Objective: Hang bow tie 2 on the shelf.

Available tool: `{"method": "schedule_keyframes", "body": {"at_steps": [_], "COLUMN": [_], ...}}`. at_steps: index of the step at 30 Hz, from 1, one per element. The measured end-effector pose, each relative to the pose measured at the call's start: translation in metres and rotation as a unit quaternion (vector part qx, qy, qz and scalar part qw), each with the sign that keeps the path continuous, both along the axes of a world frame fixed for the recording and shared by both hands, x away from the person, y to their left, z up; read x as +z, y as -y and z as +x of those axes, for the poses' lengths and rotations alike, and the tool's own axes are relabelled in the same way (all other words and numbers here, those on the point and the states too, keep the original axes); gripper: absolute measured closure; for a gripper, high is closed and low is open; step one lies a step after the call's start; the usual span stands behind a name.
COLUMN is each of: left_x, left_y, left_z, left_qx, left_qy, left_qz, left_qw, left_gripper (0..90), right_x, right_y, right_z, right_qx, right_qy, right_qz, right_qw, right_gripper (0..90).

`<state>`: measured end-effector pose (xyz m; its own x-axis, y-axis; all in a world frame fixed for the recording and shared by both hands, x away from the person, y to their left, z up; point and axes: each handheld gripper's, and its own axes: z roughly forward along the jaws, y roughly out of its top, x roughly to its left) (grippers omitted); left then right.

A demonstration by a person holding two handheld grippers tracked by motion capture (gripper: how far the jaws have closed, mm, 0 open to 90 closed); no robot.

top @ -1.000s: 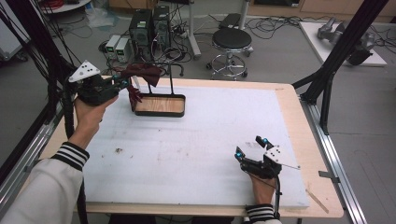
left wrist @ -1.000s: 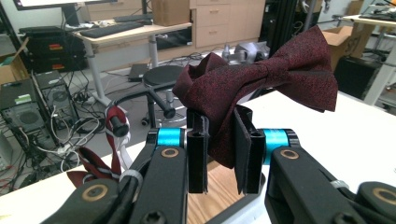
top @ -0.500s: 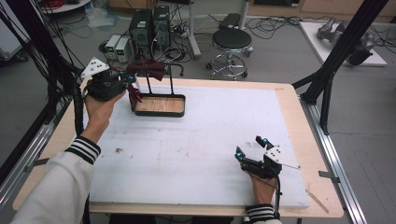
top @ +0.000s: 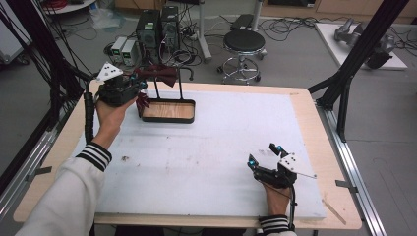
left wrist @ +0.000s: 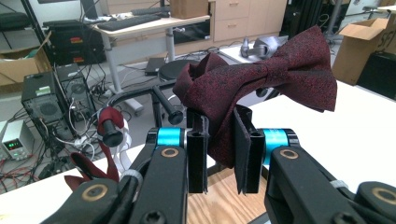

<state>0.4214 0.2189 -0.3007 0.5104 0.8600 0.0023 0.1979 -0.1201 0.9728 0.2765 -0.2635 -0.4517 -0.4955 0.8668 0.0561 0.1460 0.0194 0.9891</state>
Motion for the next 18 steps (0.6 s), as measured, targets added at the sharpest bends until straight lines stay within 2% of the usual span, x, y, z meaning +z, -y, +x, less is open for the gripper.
{"method": "schedule_keyframes", "body": {"at_steps": [8, 11, 18], "left_x": [-0.014, -0.017, -0.024], "left_y": [0.002, 0.003, 0.006], "left_z": [0.002, 0.002, 0.002], "left_qx": [0.006, 0.007, 0.008], "left_qy": [-0.012, -0.014, -0.022], "left_qz": [0.006, 0.018, 0.028], "left_qw": [0.9999, 0.9997, 0.9994], "left_gripper": [77.3, 77.3, 77.3], "right_x": [0.0, 0.0, 0.0], "right_y": [0.0, 0.0, 0.0], "right_z": [0.0, 0.0, 0.0], "right_qx": [0.0, 0.0, 0.0], "right_qy": [0.0, 0.0, 0.0], "right_qz": [0.0, 0.0, 0.0], "right_qw": [1.0, 1.0, 1.0], "right_gripper": [10.9, 10.9, 10.9]}}
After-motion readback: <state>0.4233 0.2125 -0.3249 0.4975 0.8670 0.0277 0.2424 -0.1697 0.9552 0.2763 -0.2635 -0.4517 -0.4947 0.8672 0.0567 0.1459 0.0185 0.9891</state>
